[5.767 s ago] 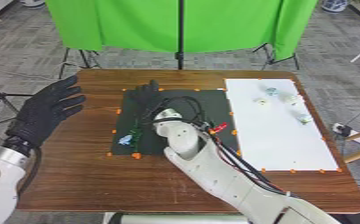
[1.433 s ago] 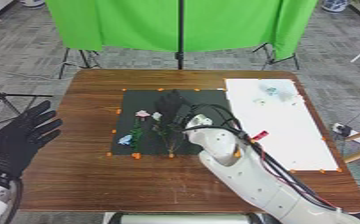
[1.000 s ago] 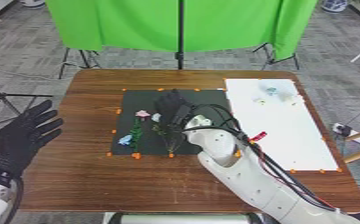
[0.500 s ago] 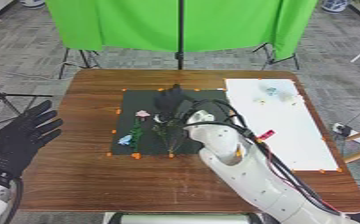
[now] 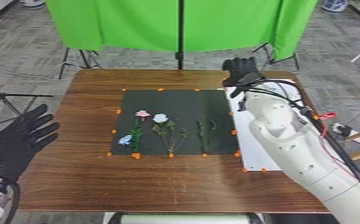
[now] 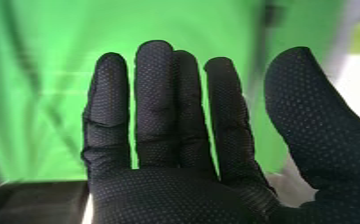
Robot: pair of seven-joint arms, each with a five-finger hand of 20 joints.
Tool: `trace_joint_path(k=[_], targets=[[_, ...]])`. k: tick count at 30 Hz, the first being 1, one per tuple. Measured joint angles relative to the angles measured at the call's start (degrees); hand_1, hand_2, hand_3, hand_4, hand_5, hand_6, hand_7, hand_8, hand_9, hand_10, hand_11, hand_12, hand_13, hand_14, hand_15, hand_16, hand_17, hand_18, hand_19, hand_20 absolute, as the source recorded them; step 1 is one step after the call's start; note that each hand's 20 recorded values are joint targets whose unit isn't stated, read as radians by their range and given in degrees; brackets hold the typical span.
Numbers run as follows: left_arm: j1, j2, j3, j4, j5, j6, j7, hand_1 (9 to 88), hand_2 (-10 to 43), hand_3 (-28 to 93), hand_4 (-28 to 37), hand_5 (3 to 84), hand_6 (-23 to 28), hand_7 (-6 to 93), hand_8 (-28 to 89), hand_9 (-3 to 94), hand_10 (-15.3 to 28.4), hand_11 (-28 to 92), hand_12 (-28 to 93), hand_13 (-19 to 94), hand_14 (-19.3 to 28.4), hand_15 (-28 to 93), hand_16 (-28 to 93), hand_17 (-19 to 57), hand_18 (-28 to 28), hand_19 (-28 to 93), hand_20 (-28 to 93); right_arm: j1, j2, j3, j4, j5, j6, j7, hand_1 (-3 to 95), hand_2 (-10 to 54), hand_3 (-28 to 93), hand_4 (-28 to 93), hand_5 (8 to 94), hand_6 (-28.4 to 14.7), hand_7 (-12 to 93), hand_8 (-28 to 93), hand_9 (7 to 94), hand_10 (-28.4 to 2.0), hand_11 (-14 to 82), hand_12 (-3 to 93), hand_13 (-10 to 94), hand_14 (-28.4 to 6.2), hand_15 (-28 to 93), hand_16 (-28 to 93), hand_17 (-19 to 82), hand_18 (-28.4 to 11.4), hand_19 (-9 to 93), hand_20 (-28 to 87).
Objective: Arrange flowers
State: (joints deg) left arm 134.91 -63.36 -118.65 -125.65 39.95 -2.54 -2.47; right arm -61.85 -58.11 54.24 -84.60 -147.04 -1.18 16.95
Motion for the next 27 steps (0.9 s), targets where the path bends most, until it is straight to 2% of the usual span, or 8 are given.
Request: trace_joint_path(k=[9, 19, 24, 27], targets=[[0.06, -0.13, -0.33, -0.09, 0.00, 0.03, 0.23, 25.3, -2.3, 71, -28.3, 27.9, 2.9, 23.6, -13, 21.1, 10.7, 29, 11, 15, 12.9, 43, -5, -10.7, 19.1, 45, 5, -6.17, 8.65, 6.29, -1.69, -0.71, -2.25, 0.88, 29.3, -9.4, 91, -28, 47.8, 0.5, 38, -24, 52.6, -8.2, 43.1, 20.9, 51, -5.4, 63, 16, 22, -16.0, 73, 36], [0.40, -0.27, -0.55, -0.27, -0.01, 0.35, 0.48, 25.3, -2.3, 71, -28.3, 27.9, 2.9, 23.6, -13, 21.1, 10.7, 29, 11, 15, 12.9, 44, -5, -10.7, 19.2, 45, 5, -14.41, 11.09, 10.08, -4.36, -3.36, -3.79, -0.46, 30.0, -9.5, 90, -28, 49.1, 1.2, 40, -25, 53.9, -8.1, 47.0, 22.6, 52, -5.1, 65, 19, 23, -15.8, 75, 37], [0.42, -0.27, -0.55, -0.27, -0.01, 0.36, 0.48, 25.3, -2.3, 71, -28.3, 27.9, 2.9, 23.6, -13, 21.1, 10.7, 29, 11, 15, 12.9, 44, -5, -10.8, 19.2, 45, 5, -14.62, 11.04, 9.16, -2.82, -3.38, -3.20, -0.03, 30.5, -9.5, 89, -28, 50.2, 1.5, 41, -25, 55.8, -7.7, 48.7, 23.1, 55, -5.4, 67, 20, 24, -15.6, 77, 38], [0.41, -0.27, -0.53, -0.27, -0.01, 0.36, 0.46, 25.3, -2.3, 71, -28.3, 27.9, 2.9, 23.6, -13, 21.1, 10.7, 29, 11, 15, 12.8, 43, -5, -10.8, 19.2, 45, 5, -13.67, 10.91, 7.47, -0.81, -3.61, -0.55, 0.79, 32.0, -9.5, 87, -28, 51.9, 1.9, 42, -26, 58.7, -6.7, 47.4, 24.5, 58, -4.8, 67, 20, 26, -15.6, 77, 38]])
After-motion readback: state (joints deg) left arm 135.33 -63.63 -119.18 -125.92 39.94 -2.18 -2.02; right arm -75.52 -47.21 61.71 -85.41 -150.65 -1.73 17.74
